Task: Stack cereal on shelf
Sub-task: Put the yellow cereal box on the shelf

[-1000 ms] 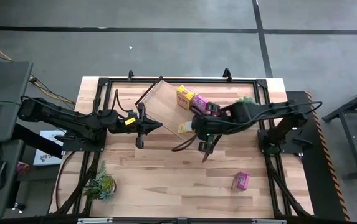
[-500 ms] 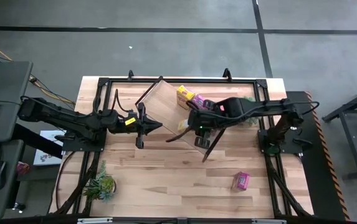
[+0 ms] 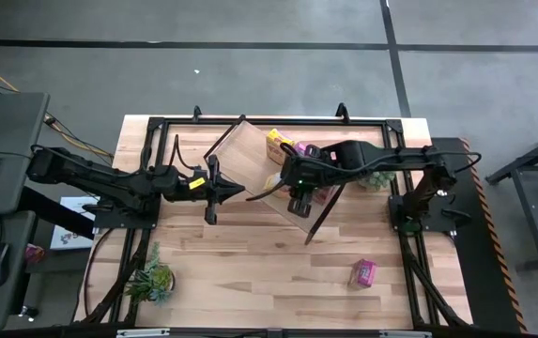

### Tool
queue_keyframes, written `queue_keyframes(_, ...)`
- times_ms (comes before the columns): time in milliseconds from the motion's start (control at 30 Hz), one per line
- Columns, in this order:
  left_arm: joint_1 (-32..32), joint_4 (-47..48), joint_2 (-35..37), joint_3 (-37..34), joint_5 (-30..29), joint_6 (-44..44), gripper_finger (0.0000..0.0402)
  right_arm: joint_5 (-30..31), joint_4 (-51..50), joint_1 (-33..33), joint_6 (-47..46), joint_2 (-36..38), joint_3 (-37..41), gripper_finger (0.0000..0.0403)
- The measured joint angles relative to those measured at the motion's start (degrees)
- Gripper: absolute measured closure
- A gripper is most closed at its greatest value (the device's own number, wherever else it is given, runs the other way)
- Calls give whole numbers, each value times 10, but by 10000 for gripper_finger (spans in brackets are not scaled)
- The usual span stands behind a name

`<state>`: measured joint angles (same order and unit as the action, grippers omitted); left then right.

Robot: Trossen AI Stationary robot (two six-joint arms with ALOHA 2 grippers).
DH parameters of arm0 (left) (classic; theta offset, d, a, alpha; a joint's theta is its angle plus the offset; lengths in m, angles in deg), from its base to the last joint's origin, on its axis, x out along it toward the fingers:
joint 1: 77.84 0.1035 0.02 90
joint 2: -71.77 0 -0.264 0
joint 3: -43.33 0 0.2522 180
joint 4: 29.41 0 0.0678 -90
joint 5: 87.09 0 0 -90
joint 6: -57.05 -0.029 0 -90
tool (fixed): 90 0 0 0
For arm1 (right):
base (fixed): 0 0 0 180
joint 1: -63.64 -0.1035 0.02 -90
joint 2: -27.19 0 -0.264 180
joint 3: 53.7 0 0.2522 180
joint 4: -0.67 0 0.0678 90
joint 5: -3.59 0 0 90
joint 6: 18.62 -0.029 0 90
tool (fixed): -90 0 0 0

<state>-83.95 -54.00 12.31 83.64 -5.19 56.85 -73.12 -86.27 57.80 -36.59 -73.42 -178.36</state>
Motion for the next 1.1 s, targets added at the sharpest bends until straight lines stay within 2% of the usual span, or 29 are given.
queue_keyframes(333,0,1,0,0,0,0,401,2,35,0,16,0,1,193)
queue_keyframes(533,0,6,0,0,0,0,401,6,55,1,29,0,1,189)
queue_keyframes(767,0,7,0,0,0,0,402,7,83,0,102,1,-22,189)
queue_keyframes(967,0,3,-5,0,0,0,400,15,49,-9,115,17,-51,189)
queue_keyframes(1100,0,-14,-35,9,0,-4,371,36,10,-22,103,32,-51,189)
